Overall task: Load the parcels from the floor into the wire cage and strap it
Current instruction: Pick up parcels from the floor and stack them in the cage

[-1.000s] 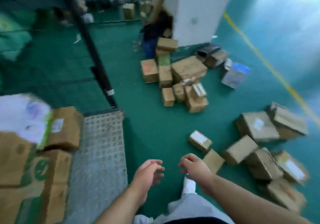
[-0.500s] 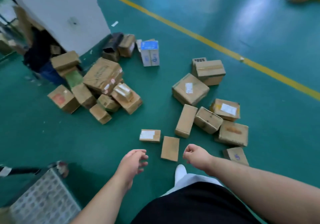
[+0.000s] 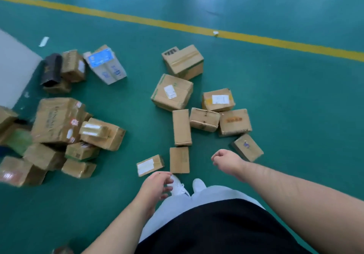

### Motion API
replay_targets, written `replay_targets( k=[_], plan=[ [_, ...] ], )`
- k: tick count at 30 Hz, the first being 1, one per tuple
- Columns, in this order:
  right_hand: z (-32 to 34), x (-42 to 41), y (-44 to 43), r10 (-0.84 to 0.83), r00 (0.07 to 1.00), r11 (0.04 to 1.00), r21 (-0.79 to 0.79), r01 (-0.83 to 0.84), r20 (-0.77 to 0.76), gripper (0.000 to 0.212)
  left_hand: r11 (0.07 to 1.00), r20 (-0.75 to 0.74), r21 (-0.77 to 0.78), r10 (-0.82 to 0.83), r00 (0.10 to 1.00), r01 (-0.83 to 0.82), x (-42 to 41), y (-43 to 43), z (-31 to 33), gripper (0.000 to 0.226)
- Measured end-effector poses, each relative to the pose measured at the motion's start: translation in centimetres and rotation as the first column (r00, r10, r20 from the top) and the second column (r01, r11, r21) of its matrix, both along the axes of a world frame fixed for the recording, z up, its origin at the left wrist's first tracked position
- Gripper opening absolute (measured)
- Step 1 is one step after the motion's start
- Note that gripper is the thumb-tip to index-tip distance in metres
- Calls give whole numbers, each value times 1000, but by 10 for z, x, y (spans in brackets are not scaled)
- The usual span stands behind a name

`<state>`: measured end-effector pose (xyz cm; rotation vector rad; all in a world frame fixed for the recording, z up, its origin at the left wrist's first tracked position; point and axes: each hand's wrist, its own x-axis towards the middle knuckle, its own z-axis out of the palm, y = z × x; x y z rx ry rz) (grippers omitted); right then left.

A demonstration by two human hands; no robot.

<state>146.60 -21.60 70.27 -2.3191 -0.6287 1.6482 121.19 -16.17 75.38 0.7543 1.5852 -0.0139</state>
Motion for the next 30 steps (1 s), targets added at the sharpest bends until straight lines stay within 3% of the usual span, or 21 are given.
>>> replay_targets(
  k=[5, 11, 17, 23, 30],
  plan=[
    [3, 45, -49, -347, 937, 938, 19, 347, 46, 19, 962, -32, 18, -270, 962, 271, 63, 58, -22, 19],
    [-18, 113, -102, -623, 780, 781, -15, 625, 53, 20, 901, -63, 60, -426, 902, 430, 166, 84, -23, 18],
    [-52, 200, -124, -648, 762, 760, -79, 645, -11, 24, 853, -171, -64, -520, 837, 518, 269, 58, -54, 20],
    [-76, 297, -155, -510, 860, 842, -189, 505, 25, 23, 764, -154, -159, -645, 749, 625, 365, 27, -65, 22],
    [-91, 386, -145, -489, 869, 840, -229, 492, 76, 27, 826, -120, -136, -562, 818, 547, 416, 34, -68, 21]
  ],
)
